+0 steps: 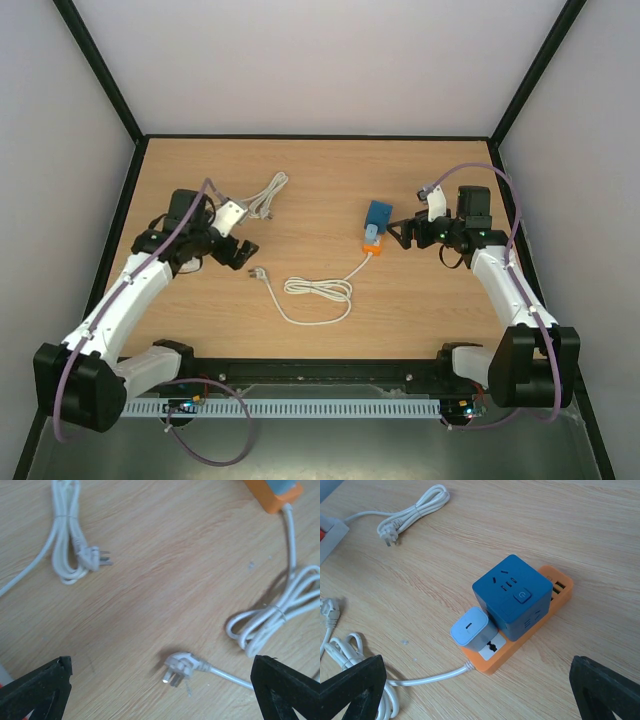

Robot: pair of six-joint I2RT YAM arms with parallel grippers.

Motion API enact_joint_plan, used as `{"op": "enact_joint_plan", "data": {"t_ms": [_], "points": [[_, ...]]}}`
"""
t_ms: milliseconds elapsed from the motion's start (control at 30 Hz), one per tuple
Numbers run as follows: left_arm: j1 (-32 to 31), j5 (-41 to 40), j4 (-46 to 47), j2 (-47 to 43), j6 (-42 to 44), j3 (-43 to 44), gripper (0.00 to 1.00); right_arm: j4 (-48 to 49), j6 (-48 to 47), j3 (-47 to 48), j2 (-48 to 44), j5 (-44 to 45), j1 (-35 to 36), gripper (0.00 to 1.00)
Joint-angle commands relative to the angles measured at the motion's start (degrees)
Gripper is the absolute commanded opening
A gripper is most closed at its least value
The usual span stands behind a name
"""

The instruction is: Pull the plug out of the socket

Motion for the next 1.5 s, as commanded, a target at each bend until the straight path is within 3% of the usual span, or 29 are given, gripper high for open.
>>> {"op": "enact_joint_plan", "data": {"t_ms": [0, 433, 733, 1133, 1467], "points": [[-5.70, -3.00, -1.79, 1.64, 3.54, -0.51, 0.99, -1.02, -0.55, -0.27, -1.07, -0.49, 0.32, 0.98], [-31.10, -8.15, -1.75, 11.14, 11.25, -1.34, 0.99, -0.56, -0.32, -0.68, -1.51, 0.42, 0.34, 0.98], [-42.25, -14.57, 3.08, 20.77, 13.45, 2.81, 0.95, -0.36, 0.04, -0.77, -1.86, 1.18, 0.34, 0.98], [-44.93, -20.79, 6.33, 33.18, 16.54, 11.99, 0.83, 1.29, 0.84, -1.43, -3.12, 3.12, 0.34, 0.98], [-44.92, -17.99, 5.79, 42.41, 16.70, 21.11, 0.69, 1.77, 0.93, -1.54, -3.90, 4.84, 0.34, 0.98]]}}
